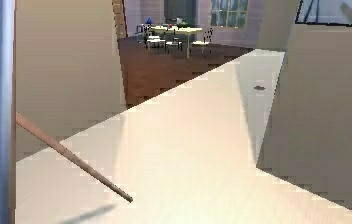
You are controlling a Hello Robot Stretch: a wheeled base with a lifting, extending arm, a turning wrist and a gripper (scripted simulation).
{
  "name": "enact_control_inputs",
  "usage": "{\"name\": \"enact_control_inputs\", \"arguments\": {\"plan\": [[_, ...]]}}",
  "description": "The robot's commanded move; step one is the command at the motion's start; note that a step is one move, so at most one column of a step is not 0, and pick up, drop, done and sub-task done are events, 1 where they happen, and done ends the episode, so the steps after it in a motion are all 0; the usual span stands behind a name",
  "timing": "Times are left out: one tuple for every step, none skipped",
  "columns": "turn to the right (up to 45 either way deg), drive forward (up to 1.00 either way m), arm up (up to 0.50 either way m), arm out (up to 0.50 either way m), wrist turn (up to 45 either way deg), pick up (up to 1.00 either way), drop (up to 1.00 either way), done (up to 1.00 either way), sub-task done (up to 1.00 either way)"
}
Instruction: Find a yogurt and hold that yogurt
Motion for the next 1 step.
{"name": "enact_control_inputs", "arguments": {"plan": [[0.0, 1.0, 0.0, 0.0, 0.0, 0.0, 0.0, 0.0, 0.0]]}}
